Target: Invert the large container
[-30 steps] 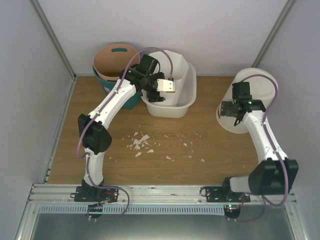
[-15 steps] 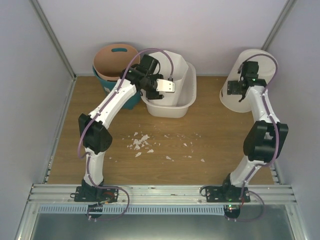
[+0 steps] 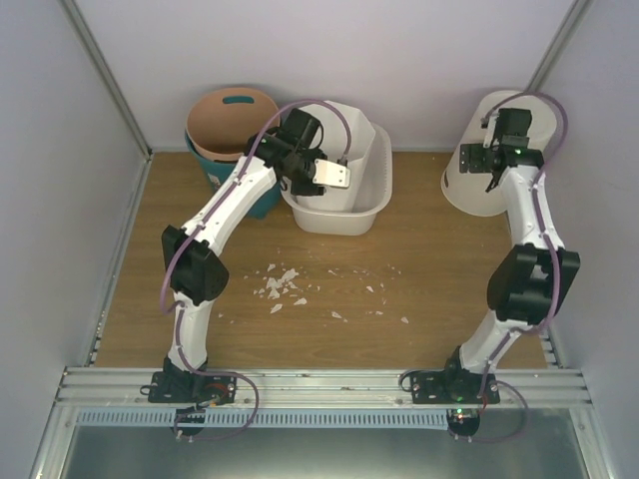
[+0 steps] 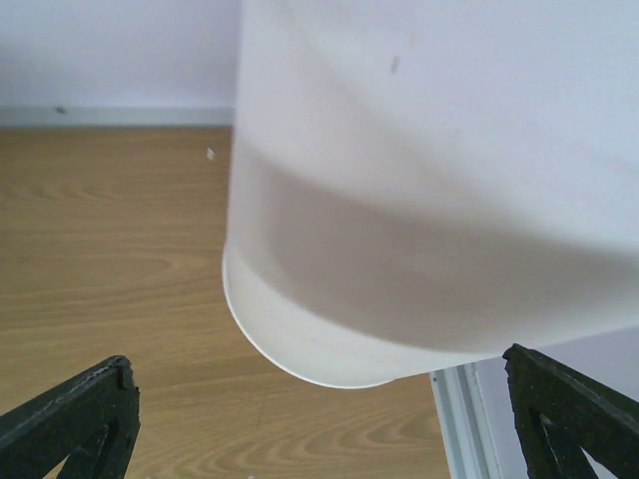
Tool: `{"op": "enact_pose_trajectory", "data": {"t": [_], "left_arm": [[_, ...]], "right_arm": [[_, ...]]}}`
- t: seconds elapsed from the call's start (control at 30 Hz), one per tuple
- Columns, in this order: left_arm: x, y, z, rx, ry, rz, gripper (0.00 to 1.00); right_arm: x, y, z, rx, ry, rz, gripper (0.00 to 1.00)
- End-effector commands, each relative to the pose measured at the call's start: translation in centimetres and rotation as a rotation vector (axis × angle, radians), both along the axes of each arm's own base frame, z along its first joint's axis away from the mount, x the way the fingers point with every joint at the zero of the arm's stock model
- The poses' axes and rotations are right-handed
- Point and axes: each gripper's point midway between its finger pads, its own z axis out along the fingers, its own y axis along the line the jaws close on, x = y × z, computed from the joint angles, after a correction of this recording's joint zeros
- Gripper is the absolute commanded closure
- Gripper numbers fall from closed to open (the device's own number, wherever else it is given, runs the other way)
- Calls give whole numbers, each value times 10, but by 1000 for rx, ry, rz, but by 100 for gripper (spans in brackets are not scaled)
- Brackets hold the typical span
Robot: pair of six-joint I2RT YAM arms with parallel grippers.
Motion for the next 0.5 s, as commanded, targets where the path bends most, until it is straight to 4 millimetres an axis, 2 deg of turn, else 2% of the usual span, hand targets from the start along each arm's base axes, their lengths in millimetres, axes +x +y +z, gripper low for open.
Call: {"op": "enact_pose_trajectory", "data": {"t": [0.0, 0.17, 0.27, 0.47], "left_arm": [[-3, 2, 11, 32, -38, -2, 92], [-11, -1, 30, 20, -78, 7, 95], [-18, -4, 44, 9, -103, 25, 100], [-27, -10, 70, -14, -183, 49, 100]], "right_arm": [[-18, 30, 78, 43, -191, 102, 0], [-47, 56, 90, 91, -196, 180, 0], [-62, 67, 91, 113, -198, 209, 0], [-84, 83, 100, 177, -246, 250, 0]]}}
